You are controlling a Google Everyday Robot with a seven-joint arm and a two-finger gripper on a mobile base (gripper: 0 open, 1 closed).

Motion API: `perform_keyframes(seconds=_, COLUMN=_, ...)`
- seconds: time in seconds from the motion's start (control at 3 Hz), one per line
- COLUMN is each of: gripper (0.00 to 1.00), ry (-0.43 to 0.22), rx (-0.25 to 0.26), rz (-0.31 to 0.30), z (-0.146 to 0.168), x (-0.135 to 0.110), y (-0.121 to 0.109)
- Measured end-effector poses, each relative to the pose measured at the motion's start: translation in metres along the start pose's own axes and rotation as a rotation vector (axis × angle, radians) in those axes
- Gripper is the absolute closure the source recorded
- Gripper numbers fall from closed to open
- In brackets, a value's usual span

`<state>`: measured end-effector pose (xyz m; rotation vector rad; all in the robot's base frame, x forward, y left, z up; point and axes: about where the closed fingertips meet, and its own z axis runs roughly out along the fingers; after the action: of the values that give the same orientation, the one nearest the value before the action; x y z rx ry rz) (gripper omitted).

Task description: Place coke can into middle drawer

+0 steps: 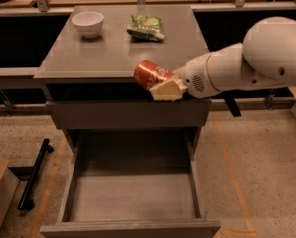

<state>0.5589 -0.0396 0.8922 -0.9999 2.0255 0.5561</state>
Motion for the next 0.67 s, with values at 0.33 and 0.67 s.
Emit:
perform_keyframes(seconds=0.33, gripper=1.0, ry=0.001, rx=-0.007, rz=0.023, z=-0.007, x=0.0053, y=0.0028)
perform_keyframes(seconds=0.67, gripper=1.0, ry=0.035, rx=-0.028, rz=-0.024, z=0.0001, x=0.0014, y=0.0041)
